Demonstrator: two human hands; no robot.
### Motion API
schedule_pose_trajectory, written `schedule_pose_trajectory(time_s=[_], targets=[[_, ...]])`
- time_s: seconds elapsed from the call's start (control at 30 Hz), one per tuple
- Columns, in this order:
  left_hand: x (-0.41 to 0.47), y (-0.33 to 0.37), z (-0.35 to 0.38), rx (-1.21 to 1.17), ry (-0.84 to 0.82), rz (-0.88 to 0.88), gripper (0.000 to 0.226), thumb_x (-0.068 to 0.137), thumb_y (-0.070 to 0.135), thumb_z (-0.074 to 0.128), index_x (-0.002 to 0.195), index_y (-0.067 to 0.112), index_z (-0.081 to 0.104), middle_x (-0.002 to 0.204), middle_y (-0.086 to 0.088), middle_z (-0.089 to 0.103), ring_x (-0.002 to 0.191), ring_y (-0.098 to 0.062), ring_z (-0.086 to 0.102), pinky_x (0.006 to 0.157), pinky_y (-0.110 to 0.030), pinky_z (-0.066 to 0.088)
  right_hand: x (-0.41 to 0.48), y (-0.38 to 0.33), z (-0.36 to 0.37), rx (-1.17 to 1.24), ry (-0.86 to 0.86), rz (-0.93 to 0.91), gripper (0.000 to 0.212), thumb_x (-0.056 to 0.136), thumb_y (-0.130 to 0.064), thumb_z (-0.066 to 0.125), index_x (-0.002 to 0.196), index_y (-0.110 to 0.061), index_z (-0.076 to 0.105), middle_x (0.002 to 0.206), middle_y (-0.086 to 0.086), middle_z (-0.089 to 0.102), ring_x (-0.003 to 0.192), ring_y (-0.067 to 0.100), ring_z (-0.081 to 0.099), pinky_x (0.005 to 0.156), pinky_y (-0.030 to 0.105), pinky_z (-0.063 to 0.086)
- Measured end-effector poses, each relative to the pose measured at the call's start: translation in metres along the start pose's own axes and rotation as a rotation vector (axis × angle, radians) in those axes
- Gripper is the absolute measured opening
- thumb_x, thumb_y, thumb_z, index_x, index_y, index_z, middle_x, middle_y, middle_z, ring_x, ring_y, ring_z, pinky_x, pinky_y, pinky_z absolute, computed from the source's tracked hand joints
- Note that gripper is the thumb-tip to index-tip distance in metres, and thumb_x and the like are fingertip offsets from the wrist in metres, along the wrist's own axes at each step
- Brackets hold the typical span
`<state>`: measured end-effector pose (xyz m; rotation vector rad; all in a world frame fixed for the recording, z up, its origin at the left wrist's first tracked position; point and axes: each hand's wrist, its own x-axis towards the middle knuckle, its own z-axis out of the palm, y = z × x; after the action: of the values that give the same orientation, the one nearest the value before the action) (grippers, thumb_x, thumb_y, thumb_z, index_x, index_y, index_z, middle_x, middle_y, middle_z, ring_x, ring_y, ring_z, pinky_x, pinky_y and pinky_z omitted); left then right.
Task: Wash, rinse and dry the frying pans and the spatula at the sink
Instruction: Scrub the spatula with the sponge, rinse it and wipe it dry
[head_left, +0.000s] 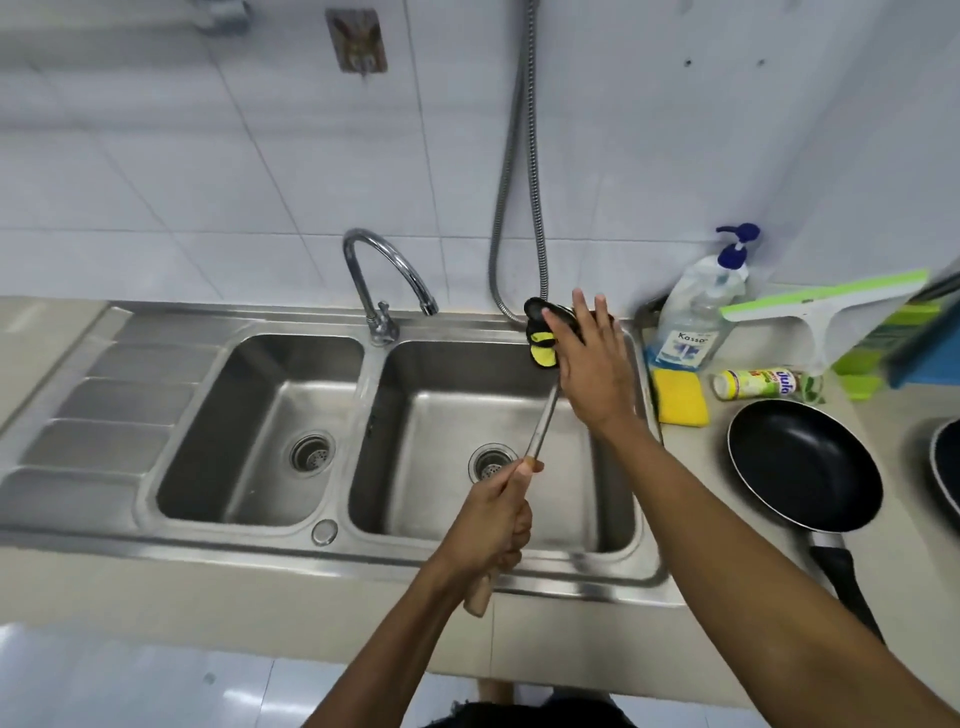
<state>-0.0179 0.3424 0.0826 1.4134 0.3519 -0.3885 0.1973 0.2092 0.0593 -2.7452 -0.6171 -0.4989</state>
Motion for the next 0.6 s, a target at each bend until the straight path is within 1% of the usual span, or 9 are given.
schedule_pose_trajectory(time_s=[0.07,0.17,0.27,0.33,0.4,0.47,0.53,0.57,0.6], targets=[[-0.002,0.000,-0.005,0.015,-0.005,0.023,0.039,0.105,0.055,0.045,0.124,0.026,0.061,0.066,-0.002,0.033,0.052,-0.011,0.028,0.049,-0.026,0.023,0.018,-0.001,-0.005,0.033,0.028,0.046,0.058,0.098,-0.011,0.058,0.151,-0.031,0.045,0.166,0.007,0.025,0.154,0.037,0.016,0.121,0.052,0.026],[-0.008,0.000,-0.012,0.022,0.002,0.026,0.036,0.107,0.051,0.044,0.125,0.025,0.061,0.066,-0.003,0.035,0.052,-0.012,0.030,0.048,-0.025,0.026,0.024,-0.007,-0.007,0.114,0.033,0.088,0.053,0.099,-0.007,0.053,0.149,-0.027,0.049,0.164,0.005,0.030,0.154,0.034,0.020,0.118,0.052,0.034],[-0.005,0.000,-0.020,0.016,0.044,0.026,0.034,0.107,0.051,0.043,0.118,0.025,0.062,0.066,-0.003,0.036,0.051,-0.012,0.031,0.048,-0.025,0.026,-0.007,-0.024,0.008,0.164,-0.014,-0.169,0.048,0.100,-0.007,0.049,0.147,-0.020,0.051,0.161,0.004,0.037,0.153,0.030,0.024,0.121,0.047,0.031],[-0.006,-0.001,-0.026,0.034,0.043,0.031,0.034,0.107,0.050,0.043,0.116,0.024,0.062,0.066,-0.005,0.036,0.050,-0.012,0.032,0.048,-0.024,0.026,-0.021,-0.019,0.016,0.116,-0.109,-0.336,0.056,0.092,0.004,0.055,0.144,-0.017,0.053,0.161,0.005,0.037,0.152,0.029,0.026,0.119,0.047,0.034],[-0.007,-0.004,-0.026,0.043,0.025,0.042,0.034,0.106,0.050,0.044,0.119,0.024,0.061,0.068,-0.007,0.036,0.050,-0.012,0.032,0.047,-0.024,0.027,-0.009,-0.005,0.014,0.044,-0.103,-0.401,0.067,0.082,0.011,0.061,0.143,-0.016,0.055,0.160,0.009,0.039,0.151,0.032,0.030,0.115,0.048,0.039],[-0.006,-0.004,-0.023,0.041,0.024,0.047,0.034,0.106,0.051,0.044,0.120,0.024,0.061,0.069,-0.010,0.033,0.051,-0.012,0.031,0.048,-0.025,0.025,0.012,0.006,0.008,0.006,-0.071,-0.314,0.069,0.080,0.011,0.066,0.143,-0.015,0.055,0.159,0.010,0.039,0.150,0.034,0.031,0.112,0.048,0.042],[-0.001,0.001,-0.017,0.044,0.027,0.049,0.035,0.106,0.052,0.044,0.120,0.024,0.060,0.068,-0.008,0.032,0.051,-0.013,0.029,0.048,-0.025,0.023,0.027,0.001,-0.002,0.063,-0.069,-0.065,0.068,0.082,0.007,0.068,0.145,-0.016,0.054,0.161,0.008,0.037,0.151,0.033,0.028,0.111,0.047,0.042],[0.002,0.003,-0.015,0.043,0.028,0.049,0.036,0.106,0.052,0.044,0.121,0.023,0.060,0.067,-0.006,0.033,0.051,-0.012,0.029,0.047,-0.025,0.023,0.029,-0.008,-0.005,0.105,-0.066,0.025,0.068,0.084,0.007,0.067,0.146,-0.016,0.052,0.162,0.008,0.035,0.152,0.033,0.026,0.113,0.047,0.040],[0.004,0.006,-0.014,0.039,0.034,0.046,0.038,0.106,0.051,0.044,0.123,0.022,0.060,0.066,-0.004,0.034,0.051,-0.011,0.030,0.046,-0.024,0.024,0.027,-0.017,-0.006,0.141,-0.055,0.054,0.067,0.085,0.007,0.066,0.146,-0.016,0.052,0.162,0.007,0.034,0.152,0.033,0.025,0.115,0.048,0.038]])
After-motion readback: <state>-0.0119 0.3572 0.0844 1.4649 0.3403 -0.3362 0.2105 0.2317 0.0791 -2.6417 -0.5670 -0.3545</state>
